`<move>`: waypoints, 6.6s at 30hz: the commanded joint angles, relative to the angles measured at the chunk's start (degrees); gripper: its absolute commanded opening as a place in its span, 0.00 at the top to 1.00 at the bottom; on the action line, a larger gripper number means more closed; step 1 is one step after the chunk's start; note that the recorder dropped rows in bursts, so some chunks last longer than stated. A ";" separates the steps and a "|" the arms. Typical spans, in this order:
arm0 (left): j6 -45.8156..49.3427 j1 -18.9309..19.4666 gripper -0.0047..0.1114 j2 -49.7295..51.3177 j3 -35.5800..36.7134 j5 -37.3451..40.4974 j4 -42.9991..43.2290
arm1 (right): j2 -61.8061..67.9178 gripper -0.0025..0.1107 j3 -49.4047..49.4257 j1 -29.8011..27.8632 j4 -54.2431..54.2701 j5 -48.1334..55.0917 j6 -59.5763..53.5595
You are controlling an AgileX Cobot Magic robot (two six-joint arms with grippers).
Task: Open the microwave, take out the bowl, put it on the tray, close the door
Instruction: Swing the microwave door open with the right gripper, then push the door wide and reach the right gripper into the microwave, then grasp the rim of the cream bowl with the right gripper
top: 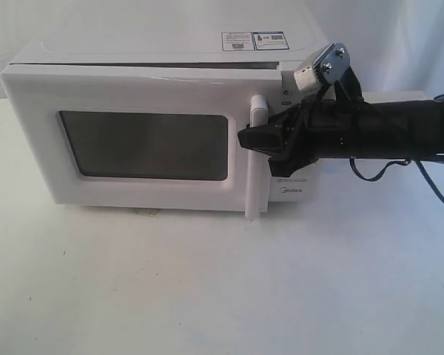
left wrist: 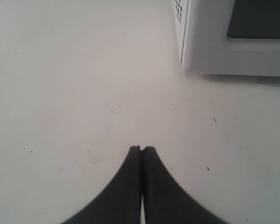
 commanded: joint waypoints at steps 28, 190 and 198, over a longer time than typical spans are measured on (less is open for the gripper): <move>0.08 -0.19 0.96 -0.26 0.25 0.20 -0.14 | -16.96 0.52 13.46 3.39 -8.89 -1.00 11.60; 0.08 -0.19 0.96 -0.26 0.25 0.20 -0.14 | 22.87 0.70 -25.21 27.21 -30.73 -57.27 -3.72; 0.08 -0.19 0.96 -0.26 0.25 0.20 -0.14 | 22.87 0.98 -25.21 27.21 -30.73 -53.51 -2.96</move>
